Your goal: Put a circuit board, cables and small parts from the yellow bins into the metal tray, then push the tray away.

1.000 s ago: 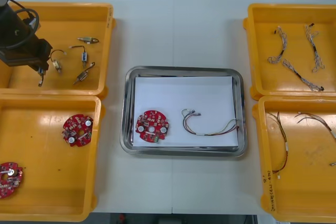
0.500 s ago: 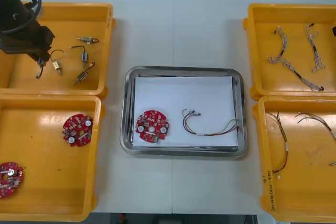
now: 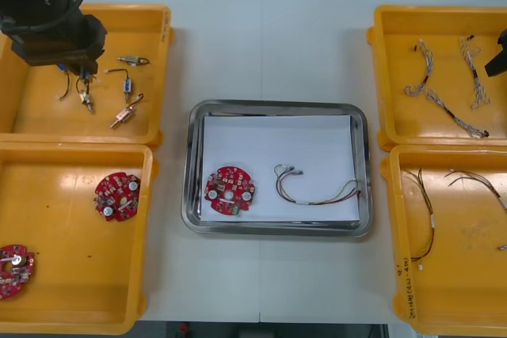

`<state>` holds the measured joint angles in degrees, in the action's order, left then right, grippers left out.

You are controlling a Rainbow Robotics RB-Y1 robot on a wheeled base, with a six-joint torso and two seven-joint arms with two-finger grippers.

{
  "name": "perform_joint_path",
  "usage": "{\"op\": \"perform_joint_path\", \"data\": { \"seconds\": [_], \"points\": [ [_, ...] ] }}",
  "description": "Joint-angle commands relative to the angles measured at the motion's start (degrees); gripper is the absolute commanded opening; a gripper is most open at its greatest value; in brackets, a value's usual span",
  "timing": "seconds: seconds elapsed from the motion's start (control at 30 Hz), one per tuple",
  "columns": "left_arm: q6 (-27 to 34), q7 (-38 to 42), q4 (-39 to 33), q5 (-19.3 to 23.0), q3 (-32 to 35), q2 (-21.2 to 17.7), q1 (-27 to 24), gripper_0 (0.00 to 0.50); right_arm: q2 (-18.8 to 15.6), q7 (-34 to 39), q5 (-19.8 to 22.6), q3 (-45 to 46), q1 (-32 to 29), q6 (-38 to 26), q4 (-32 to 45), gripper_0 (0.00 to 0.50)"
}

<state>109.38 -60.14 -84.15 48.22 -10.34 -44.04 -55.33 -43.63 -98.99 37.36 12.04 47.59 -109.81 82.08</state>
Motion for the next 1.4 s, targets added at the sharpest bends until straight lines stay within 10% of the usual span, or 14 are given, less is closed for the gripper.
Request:
{"op": "perform_joint_path", "data": {
  "seconds": [0.03,0.63,1.4],
  "points": [
    [0.6,11.5,-6.5,0.3,0.7,3.4,0.0,0.002,0.6,-0.3,-1.5,-2.4,-0.7,-0.2,0.0,0.500],
    [0.6,28.4,-15.2,-3.2,-11.8,10.0,0.0,0.000,1.6,-2.1,-4.0,-4.5,3.3,8.4,-10.6,0.500],
    [-14.3,43.4,-15.0,-8.4,-28.8,16.0,0.1,0.003,4.4,-19.6,-4.8,-6.1,3.7,18.0,-21.3,0.500]
  ]
}}
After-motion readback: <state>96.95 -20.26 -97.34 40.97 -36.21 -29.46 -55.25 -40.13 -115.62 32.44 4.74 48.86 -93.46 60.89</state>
